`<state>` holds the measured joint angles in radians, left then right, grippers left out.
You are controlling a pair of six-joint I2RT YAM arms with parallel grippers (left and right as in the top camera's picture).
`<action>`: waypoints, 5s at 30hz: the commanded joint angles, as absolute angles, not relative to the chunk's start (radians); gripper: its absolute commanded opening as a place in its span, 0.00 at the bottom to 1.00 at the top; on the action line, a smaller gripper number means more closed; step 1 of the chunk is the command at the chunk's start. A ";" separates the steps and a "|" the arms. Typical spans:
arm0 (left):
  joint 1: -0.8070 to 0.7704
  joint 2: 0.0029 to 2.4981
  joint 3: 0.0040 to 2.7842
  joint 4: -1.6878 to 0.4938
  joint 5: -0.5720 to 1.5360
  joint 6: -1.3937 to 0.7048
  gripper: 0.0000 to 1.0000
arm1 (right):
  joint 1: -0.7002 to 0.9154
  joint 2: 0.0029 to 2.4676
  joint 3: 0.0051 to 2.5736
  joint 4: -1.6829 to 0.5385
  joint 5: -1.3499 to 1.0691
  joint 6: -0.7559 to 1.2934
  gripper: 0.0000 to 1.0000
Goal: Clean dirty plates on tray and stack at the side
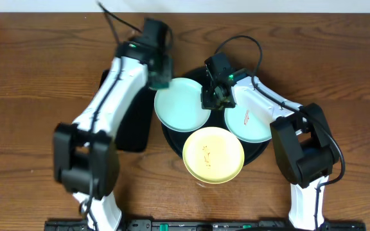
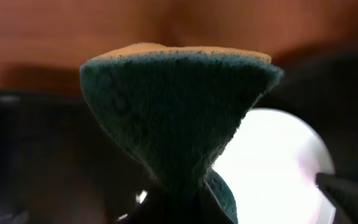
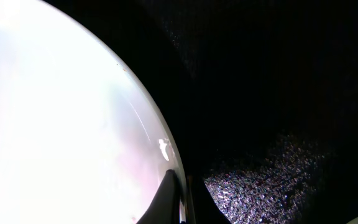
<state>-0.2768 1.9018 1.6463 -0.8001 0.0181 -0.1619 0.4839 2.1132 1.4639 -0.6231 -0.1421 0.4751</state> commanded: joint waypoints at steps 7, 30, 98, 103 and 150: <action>-0.170 1.726 1.695 -0.952 -0.020 -0.182 0.08 | 0.480 2.095 1.483 -0.670 -0.120 0.406 0.01; -0.059 1.728 1.689 -0.984 -0.020 -0.181 0.08 | 0.824 1.823 1.489 -0.685 1.253 0.342 0.01; -0.059 1.728 1.689 -0.983 -0.020 -0.182 0.08 | -0.511 1.628 1.084 -0.751 -0.060 0.362 0.01; -0.059 1.728 1.689 -0.983 -0.019 -0.182 0.08 | -0.565 1.628 1.046 -0.686 -0.042 0.361 0.01; -0.059 1.728 1.689 -0.983 -0.019 -0.181 0.08 | 0.165 1.668 1.190 -0.982 -0.391 0.096 0.46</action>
